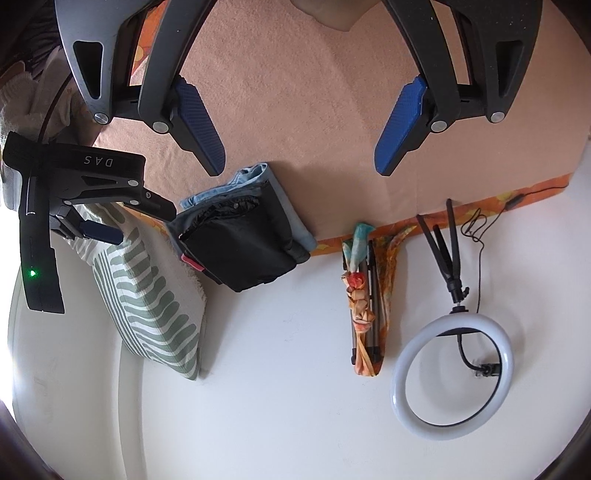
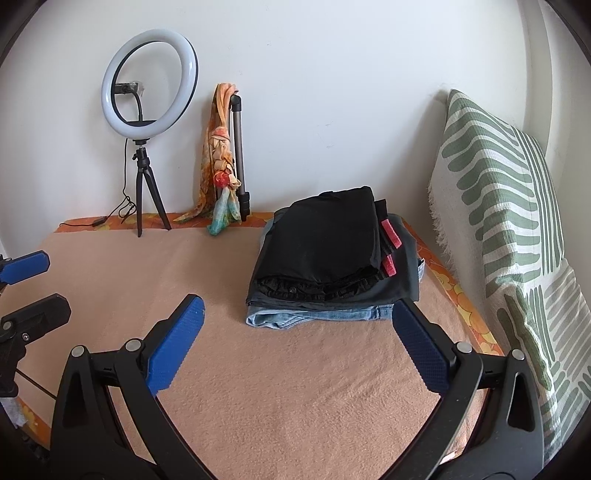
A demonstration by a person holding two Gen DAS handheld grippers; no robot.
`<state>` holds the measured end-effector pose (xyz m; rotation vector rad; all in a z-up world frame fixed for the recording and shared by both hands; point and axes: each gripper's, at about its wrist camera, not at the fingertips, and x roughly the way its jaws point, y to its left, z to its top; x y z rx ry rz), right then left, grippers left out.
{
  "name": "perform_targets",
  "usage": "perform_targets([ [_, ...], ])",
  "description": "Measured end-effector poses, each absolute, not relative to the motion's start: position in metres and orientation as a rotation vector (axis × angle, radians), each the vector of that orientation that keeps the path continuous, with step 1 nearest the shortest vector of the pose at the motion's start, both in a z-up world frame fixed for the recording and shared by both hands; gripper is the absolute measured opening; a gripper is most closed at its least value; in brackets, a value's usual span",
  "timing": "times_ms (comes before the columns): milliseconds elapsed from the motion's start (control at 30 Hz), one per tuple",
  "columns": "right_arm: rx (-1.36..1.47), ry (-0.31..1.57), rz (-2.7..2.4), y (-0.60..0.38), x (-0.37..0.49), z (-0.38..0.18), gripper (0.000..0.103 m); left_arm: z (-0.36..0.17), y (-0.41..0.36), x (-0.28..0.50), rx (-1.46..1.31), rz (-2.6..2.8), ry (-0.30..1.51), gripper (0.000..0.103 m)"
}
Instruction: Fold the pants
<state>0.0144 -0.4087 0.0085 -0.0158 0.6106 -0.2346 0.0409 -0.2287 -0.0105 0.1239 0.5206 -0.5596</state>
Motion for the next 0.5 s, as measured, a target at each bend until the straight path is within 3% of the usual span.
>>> perform_targets([
  [300, 0.009, 0.624, -0.225, -0.4095, 0.0200, -0.0015, 0.103, -0.0119, -0.2251, 0.0400, 0.128, -0.531, 0.507, 0.097],
  [500, 0.025, 0.616, -0.235, -0.4123, 0.0211, -0.0014, 0.103, -0.0120, -0.2239, 0.0358, 0.141, -0.524, 0.487, 0.099],
])
